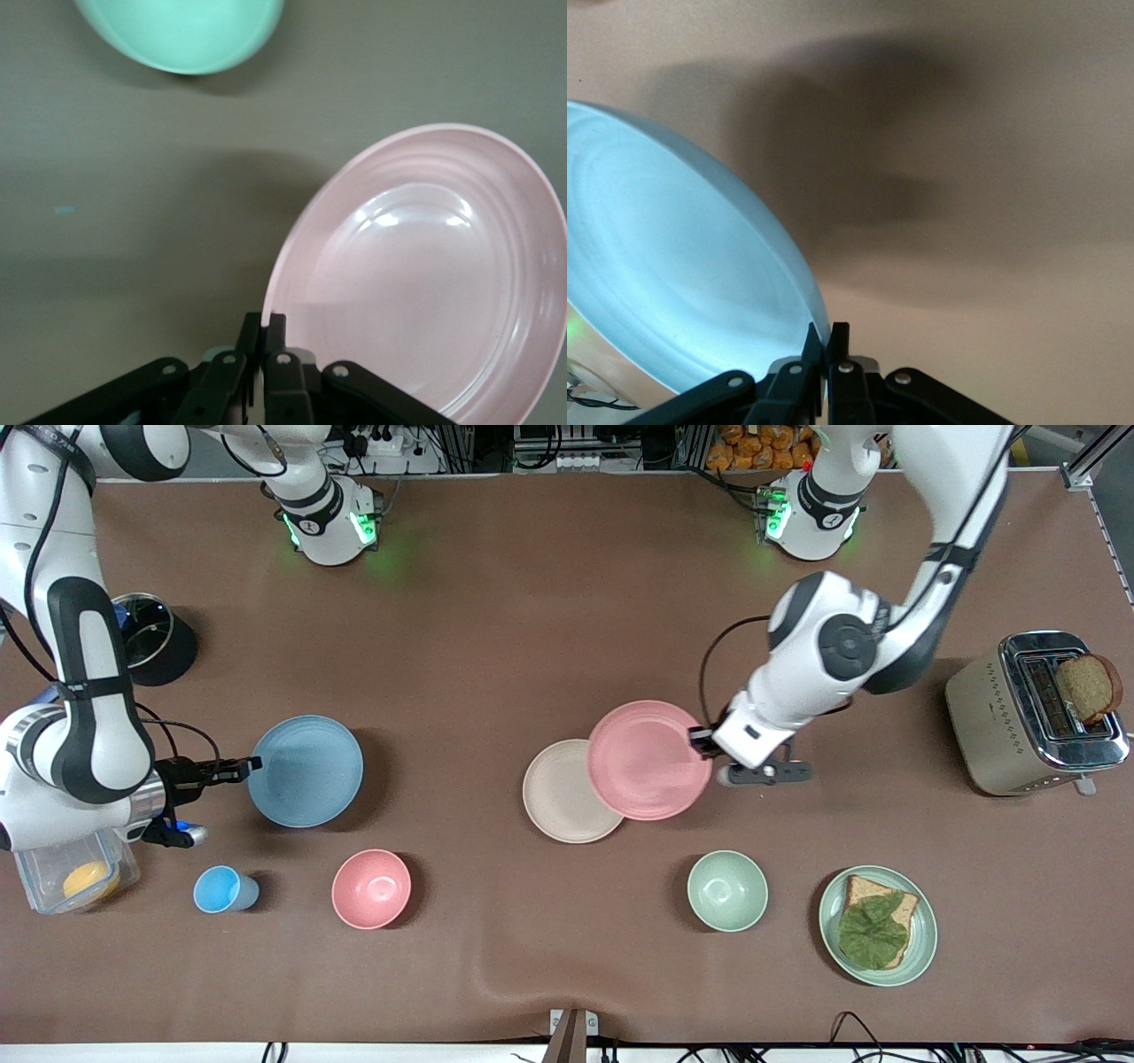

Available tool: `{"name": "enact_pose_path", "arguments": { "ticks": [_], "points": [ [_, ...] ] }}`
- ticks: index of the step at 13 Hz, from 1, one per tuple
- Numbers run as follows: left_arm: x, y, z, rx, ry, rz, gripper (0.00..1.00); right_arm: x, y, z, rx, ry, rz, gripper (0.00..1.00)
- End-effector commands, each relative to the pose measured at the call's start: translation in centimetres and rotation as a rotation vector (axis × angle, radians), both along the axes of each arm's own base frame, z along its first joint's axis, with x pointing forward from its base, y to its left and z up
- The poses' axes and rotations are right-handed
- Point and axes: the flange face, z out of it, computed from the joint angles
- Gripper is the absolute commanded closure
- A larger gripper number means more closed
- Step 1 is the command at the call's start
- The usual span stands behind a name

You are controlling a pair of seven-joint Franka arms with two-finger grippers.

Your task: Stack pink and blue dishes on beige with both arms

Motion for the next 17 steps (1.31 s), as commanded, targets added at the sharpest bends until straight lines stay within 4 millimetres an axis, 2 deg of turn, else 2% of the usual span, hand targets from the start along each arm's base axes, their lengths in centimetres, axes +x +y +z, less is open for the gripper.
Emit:
{"name": "enact_pose_path", "arguments": {
  "ticks": [1, 4, 9, 11, 13, 17],
  "points": [
    [0.5, -2.5, -4.2, -0.035, -0.025, -0.028, 1.00, -0.1, -0.5, 0.3, 0.031, 0.000, -0.018, 1.00],
    [0.7, -4.9, -7.0, -0.052, -0.010, -0.059, 1.00, -0.1, -0.5, 0.3, 0.031, 0.000, -0.018, 1.00],
    [1.3, -7.8, -9.3, -0.060, -0.006, -0.082, 1.00, -0.1, -0.5, 0.3, 0.031, 0.000, -0.018, 1.00],
    [0.9, -8.2, -10.6, -0.020, -0.009, -0.099, 1.00, 0.0, -0.5, 0.3, 0.030, -0.001, -0.019, 1.00],
    [1.0, -7.8, -11.6, 0.010, -0.016, -0.108, 1.00, -0.1, -0.5, 0.3, 0.031, 0.000, -0.018, 1.00],
    [1.5, -8.0, -11.9, 0.004, -0.018, -0.104, 1.00, 0.0, -0.1, 0.4, 0.030, 0.002, -0.016, 1.00]
  ]
}}
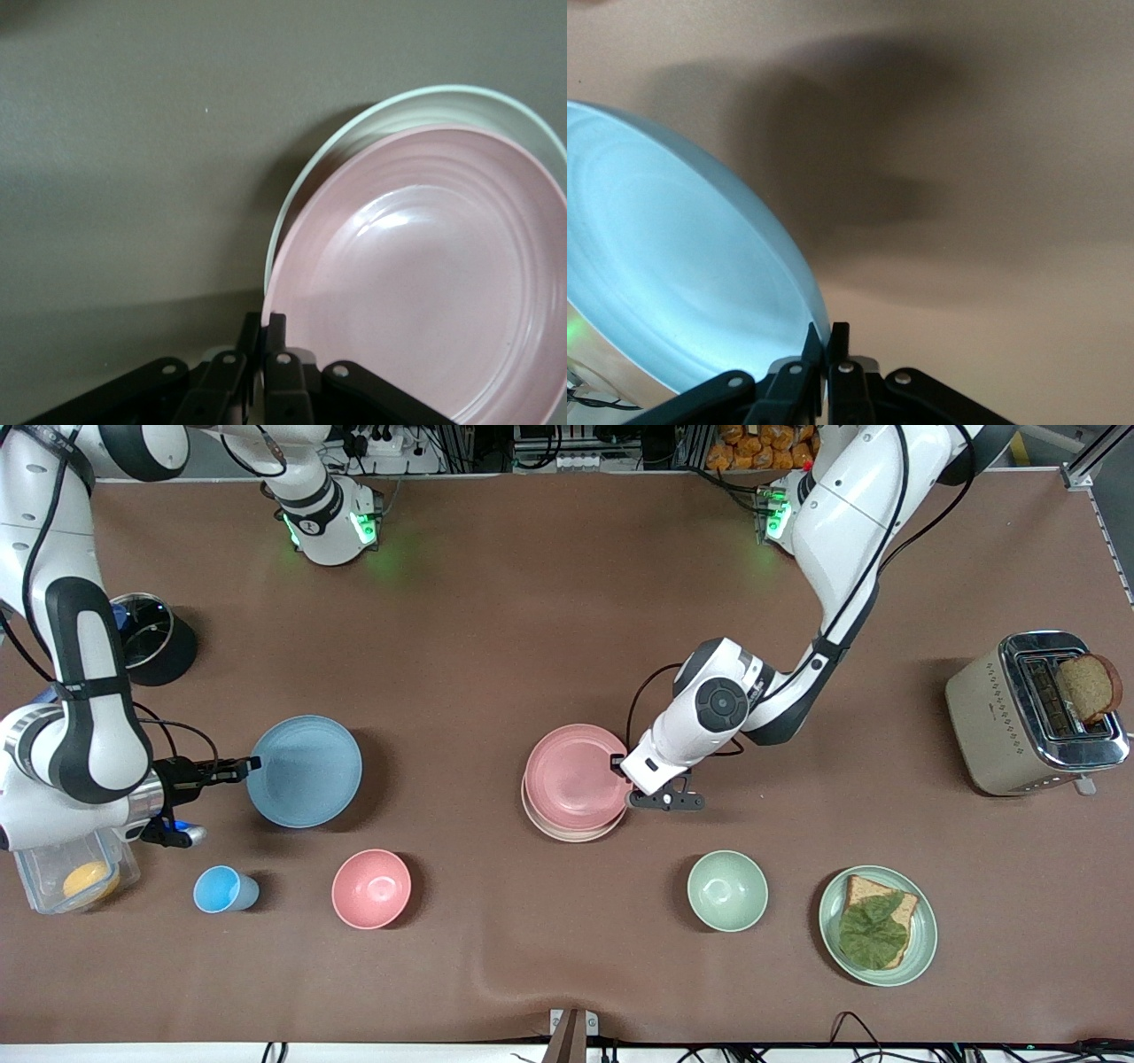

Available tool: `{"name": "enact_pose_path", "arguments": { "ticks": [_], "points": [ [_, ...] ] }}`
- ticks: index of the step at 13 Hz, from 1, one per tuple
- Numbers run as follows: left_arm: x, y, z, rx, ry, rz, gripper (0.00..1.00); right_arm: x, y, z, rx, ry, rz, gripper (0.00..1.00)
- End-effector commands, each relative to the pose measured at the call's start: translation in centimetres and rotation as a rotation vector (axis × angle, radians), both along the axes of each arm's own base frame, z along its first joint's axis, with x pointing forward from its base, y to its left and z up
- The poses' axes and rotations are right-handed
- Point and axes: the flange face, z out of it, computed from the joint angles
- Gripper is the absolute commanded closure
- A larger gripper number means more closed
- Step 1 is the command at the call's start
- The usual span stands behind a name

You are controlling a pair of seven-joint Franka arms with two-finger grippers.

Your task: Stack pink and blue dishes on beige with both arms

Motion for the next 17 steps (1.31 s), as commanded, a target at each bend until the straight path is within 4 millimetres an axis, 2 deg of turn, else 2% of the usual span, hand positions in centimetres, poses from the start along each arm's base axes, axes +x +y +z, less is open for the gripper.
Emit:
{"name": "enact_pose_path", "arguments": {
  "ticks": [1, 4, 5, 6, 7, 8, 9, 10, 12, 13, 14, 16, 17],
  "points": [
    [1.0, -0.4, -0.1, 0.003, -0.026, -0.015, 1.00, 0.2, 0.9, 0.6, 0.026, 0.003, -0.010, 1.00],
    [1.7, -0.6, -0.4, -0.005, -0.028, -0.008, 1.00, 0.4, 3.4, 0.9, 0.072, 0.033, -0.067, 1.00],
    [1.9, -0.7, -0.4, -0.009, -0.031, -0.007, 1.00, 0.6, 4.7, 1.1, 0.072, 0.050, -0.097, 1.00],
    [1.9, -0.7, -0.7, -0.009, -0.027, -0.005, 1.00, 0.8, 6.9, 1.5, 0.072, 0.063, -0.115, 1.00],
    [1.8, -0.9, -0.7, -0.011, -0.025, -0.003, 0.96, 1.0, 8.5, 2.1, 0.076, 0.071, -0.135, 1.00],
    [1.9, -0.8, -0.6, -0.013, -0.023, 0.010, 0.58, 1.1, 9.8, 2.3, 0.073, 0.087, -0.156, 1.00],
    [2.0, -0.7, -0.3, -0.015, -0.025, 0.016, 0.11, 1.1, 11.2, 2.3, 0.063, 0.101, -0.169, 1.00],
    [2.3, -0.7, 0.7, -0.017, -0.043, 0.010, 0.00, 1.1, 13.0, 2.4, 0.056, 0.118, -0.184, 1.00],
    [4.1, 1.0, 4.6, -0.028, -0.097, 0.034, 0.00, 1.2, 15.8, 2.6, 0.057, 0.149, -0.230, 1.00],
    [5.0, 2.9, 8.1, -0.020, -0.125, 0.053, 0.00, 1.2, 17.1, 2.7, 0.058, 0.161, -0.242, 1.00],
    [4.9, 4.0, 11.9, 0.003, -0.134, 0.055, 0.00, 1.1, 18.3, 2.7, 0.044, 0.176, -0.252, 1.00],
    [5.4, 8.6, 19.2, 0.053, -0.142, 0.097, 0.00, 0.7, 21.4, 2.6, 0.012, 0.185, -0.277, 1.00],
    [5.4, 11.7, 22.4, 0.087, -0.127, 0.129, 0.00, 0.6, 22.8, 2.8, -0.001, 0.192, -0.292, 1.00]
  ]
}}
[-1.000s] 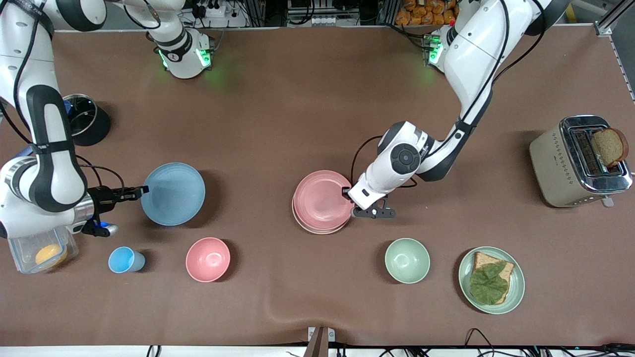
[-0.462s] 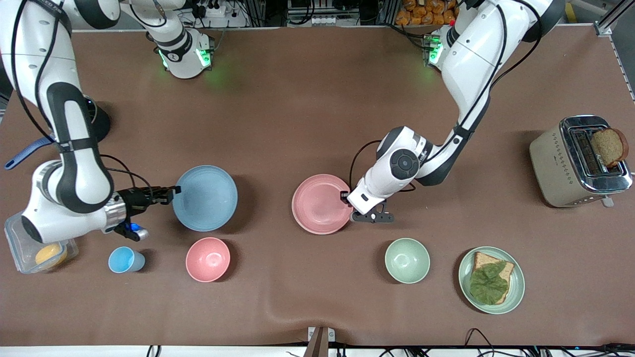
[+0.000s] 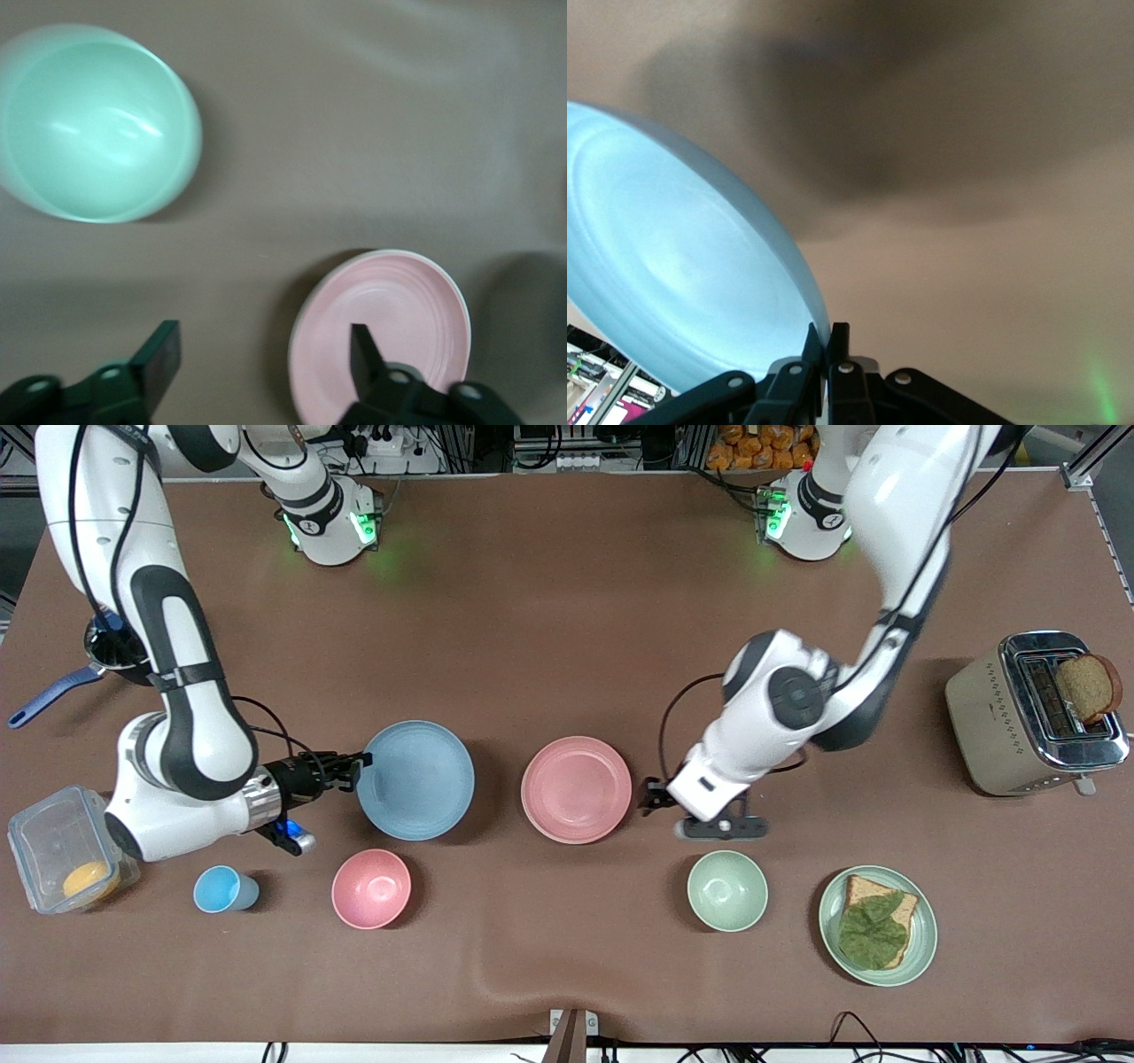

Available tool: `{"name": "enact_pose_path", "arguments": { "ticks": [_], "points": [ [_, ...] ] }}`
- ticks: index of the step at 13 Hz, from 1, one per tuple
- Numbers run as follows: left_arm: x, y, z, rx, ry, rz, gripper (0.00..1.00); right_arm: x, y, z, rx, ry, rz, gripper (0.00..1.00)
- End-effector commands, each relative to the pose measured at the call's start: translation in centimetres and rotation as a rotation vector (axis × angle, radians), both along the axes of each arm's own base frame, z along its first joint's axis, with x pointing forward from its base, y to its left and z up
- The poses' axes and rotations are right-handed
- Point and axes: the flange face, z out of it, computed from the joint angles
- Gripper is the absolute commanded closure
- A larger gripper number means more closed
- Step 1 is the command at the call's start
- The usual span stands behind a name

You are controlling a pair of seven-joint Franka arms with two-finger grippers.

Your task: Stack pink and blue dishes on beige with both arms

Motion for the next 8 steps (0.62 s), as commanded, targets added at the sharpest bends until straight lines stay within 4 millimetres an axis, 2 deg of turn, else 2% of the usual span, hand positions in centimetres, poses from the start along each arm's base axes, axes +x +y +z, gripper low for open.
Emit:
{"name": "enact_pose_path", "arguments": {
  "ticks": [1, 2, 3, 5, 7, 8],
  "points": [
    [-1.7, 7.6, 9.3, 0.113, 0.020, 0.050, 0.00, -0.4, 4.0, 1.0, -0.020, 0.029, -0.083, 1.00],
    [-2.2, 10.6, 12.1, 0.145, 0.044, 0.068, 0.00, -0.5, 6.3, 1.1, -0.032, 0.030, -0.109, 1.00],
    [-3.1, 12.8, 14.8, 0.170, 0.049, 0.076, 0.00, -0.8, 8.6, 1.2, -0.061, 0.029, -0.125, 1.00],
    [-5.1, 17.7, 20.2, 0.199, 0.037, 0.096, 0.00, -1.0, 11.2, 1.0, -0.070, 0.032, -0.170, 1.00],
    [-7.5, 19.8, 24.0, 0.236, 0.024, 0.067, 0.00, -1.9, 13.5, -0.4, -0.021, 0.037, -0.241, 1.00],
    [-8.2, 20.9, 24.8, 0.249, 0.037, 0.064, 0.00, -2.4, 15.3, -0.6, -0.025, 0.031, -0.247, 1.00]
  ]
}}
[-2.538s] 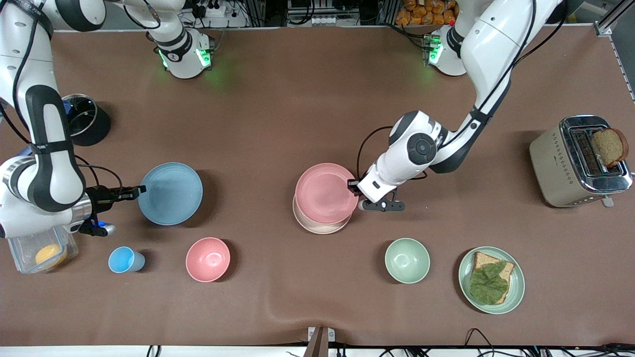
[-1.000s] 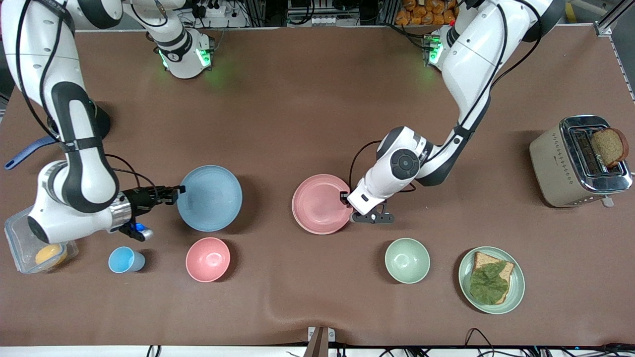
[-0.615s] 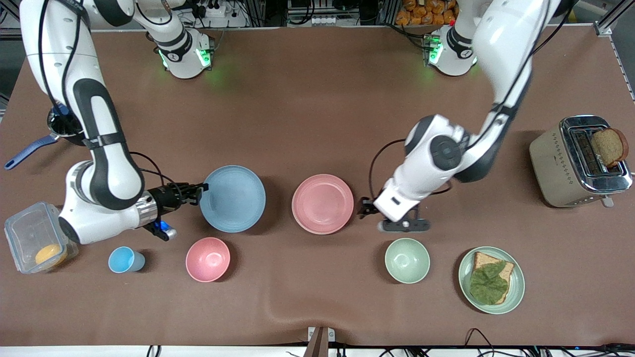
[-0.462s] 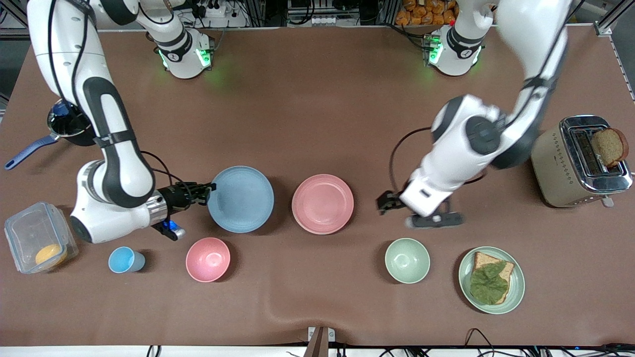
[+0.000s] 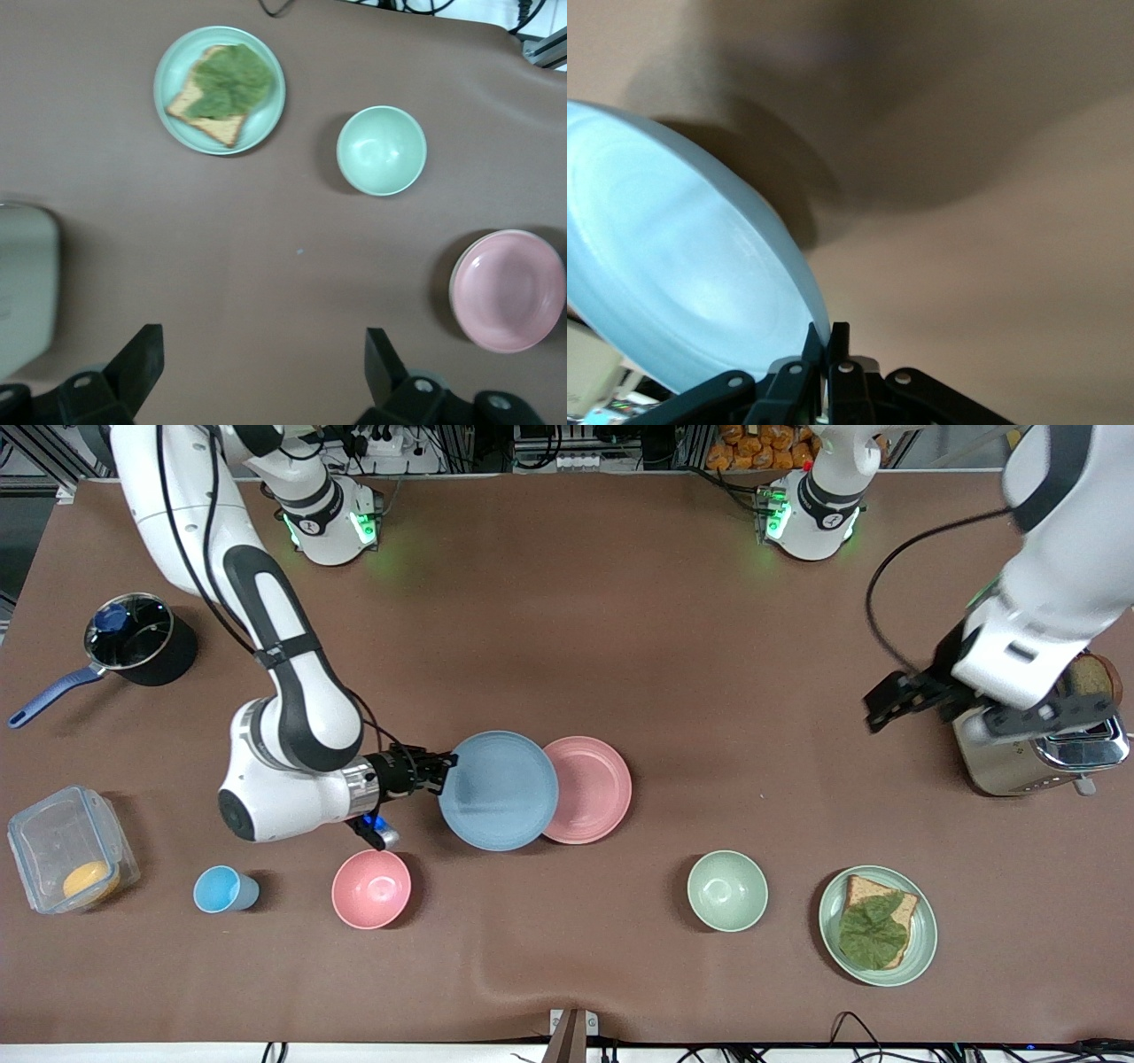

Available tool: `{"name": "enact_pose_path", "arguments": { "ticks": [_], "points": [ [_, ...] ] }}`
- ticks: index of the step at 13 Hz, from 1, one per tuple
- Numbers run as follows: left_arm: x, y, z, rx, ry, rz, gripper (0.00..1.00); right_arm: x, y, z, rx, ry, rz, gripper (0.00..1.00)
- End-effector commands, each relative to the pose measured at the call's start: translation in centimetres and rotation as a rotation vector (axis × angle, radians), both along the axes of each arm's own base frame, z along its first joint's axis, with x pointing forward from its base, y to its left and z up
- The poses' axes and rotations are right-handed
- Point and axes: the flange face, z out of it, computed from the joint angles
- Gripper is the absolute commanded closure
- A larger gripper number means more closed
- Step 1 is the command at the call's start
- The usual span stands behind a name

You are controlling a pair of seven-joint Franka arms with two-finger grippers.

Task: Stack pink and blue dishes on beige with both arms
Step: 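Slide the blue plate onto the pink plate stack with the right gripper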

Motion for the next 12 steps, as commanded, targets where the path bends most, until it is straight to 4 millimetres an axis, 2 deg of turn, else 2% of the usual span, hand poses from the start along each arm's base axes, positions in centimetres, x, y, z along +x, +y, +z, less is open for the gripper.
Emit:
{"name": "enact_pose_path", "arguments": {
  "ticks": [1, 3, 4, 6, 11, 12],
  "points": [
    [-2.7, 2.0, 2.6, 0.042, 0.002, -0.014, 0.00, -1.3, 3.2, -0.1, -0.012, 0.006, -0.075, 1.00],
    [-3.4, 3.3, 2.9, 0.051, 0.018, -0.029, 0.00, -2.9, 7.5, -0.9, -0.054, -0.029, -0.096, 1.00],
    [-3.4, 3.7, 3.0, 0.056, 0.024, -0.046, 0.00, -3.9, 9.1, -1.9, -0.079, -0.056, -0.116, 1.00],
    [-3.2, 3.9, 2.8, 0.068, 0.037, -0.061, 0.00, -4.9, 11.5, -2.1, -0.102, -0.071, -0.144, 1.00],
    [-3.2, 3.8, 2.4, 0.055, 0.052, -0.063, 0.00, -5.6, 12.7, -2.5, -0.111, -0.090, -0.146, 1.00],
    [-3.1, 3.9, 2.2, 0.054, 0.055, -0.061, 0.00, -5.9, 12.6, -3.0, -0.119, -0.090, -0.152, 0.91]
  ]
}}
